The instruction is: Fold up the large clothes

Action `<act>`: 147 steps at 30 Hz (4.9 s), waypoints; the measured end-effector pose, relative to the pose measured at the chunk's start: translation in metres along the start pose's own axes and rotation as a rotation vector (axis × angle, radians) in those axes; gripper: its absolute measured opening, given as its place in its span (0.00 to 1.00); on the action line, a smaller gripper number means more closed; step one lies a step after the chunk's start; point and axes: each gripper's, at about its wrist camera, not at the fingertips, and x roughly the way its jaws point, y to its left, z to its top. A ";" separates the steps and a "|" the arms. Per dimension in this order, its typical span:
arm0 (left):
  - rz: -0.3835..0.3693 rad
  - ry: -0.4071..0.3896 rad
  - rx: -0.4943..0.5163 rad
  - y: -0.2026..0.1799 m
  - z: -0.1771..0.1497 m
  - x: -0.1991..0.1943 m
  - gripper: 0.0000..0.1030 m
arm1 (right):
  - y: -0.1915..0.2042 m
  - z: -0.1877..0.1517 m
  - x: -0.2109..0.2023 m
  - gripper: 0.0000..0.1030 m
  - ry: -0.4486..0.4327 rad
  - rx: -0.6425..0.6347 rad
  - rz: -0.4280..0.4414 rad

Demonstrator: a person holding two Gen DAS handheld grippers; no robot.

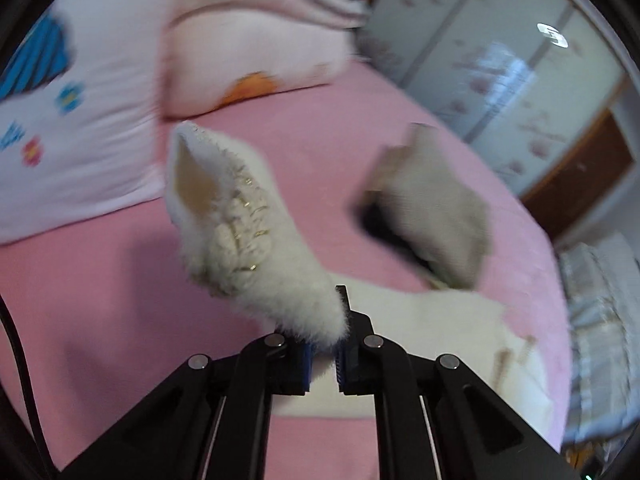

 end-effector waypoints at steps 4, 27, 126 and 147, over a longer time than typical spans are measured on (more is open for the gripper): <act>-0.173 0.052 0.143 -0.109 -0.031 0.006 0.06 | -0.042 -0.002 -0.015 0.40 -0.027 0.069 -0.025; -0.181 0.334 0.458 -0.237 -0.237 0.120 0.65 | -0.185 -0.059 0.002 0.40 0.036 0.247 -0.069; 0.148 0.334 0.434 -0.151 -0.039 0.198 0.77 | -0.254 0.123 0.059 0.45 -0.040 0.247 -0.037; 0.057 0.287 0.291 -0.129 -0.047 0.231 0.12 | -0.238 0.098 0.143 0.15 0.030 0.178 0.004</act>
